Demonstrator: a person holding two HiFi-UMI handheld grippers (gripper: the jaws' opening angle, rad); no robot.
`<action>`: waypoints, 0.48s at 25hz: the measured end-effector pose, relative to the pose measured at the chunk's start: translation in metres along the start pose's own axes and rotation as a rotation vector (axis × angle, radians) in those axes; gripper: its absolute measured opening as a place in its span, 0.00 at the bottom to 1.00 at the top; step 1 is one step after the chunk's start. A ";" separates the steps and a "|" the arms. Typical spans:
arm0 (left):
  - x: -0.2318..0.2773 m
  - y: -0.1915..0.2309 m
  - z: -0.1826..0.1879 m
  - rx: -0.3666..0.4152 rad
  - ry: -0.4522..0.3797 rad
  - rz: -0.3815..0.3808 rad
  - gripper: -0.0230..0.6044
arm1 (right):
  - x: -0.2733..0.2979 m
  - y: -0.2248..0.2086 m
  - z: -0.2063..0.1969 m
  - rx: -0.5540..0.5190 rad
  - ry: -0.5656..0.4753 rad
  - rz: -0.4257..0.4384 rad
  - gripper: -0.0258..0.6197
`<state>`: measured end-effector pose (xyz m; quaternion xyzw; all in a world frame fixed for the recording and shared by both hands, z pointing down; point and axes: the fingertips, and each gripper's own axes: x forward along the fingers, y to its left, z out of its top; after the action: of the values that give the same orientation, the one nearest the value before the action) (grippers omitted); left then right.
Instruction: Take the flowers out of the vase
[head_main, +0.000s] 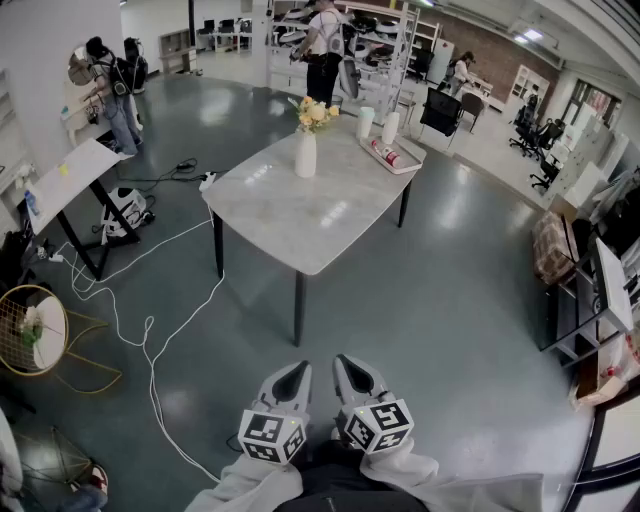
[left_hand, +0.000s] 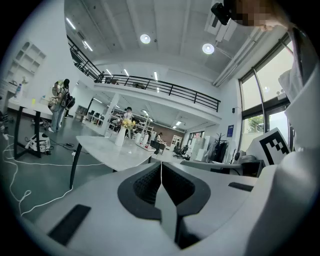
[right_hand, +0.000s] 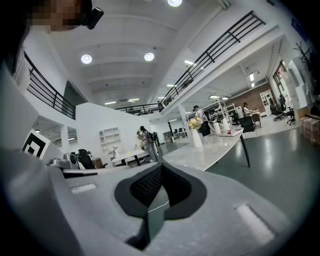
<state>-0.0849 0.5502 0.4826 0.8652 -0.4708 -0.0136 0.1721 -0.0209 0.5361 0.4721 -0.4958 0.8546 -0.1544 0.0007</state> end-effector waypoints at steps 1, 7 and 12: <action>-0.001 0.000 0.001 -0.001 0.002 -0.002 0.05 | 0.000 0.001 0.001 0.001 0.001 -0.003 0.04; -0.009 0.011 0.000 0.002 0.015 -0.021 0.04 | 0.007 0.014 -0.003 0.006 -0.003 -0.015 0.04; -0.016 0.026 -0.002 0.007 0.028 -0.051 0.04 | 0.015 0.025 -0.011 0.032 -0.020 -0.045 0.04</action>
<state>-0.1148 0.5508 0.4907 0.8776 -0.4462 -0.0040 0.1753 -0.0515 0.5377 0.4780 -0.5164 0.8405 -0.1634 0.0136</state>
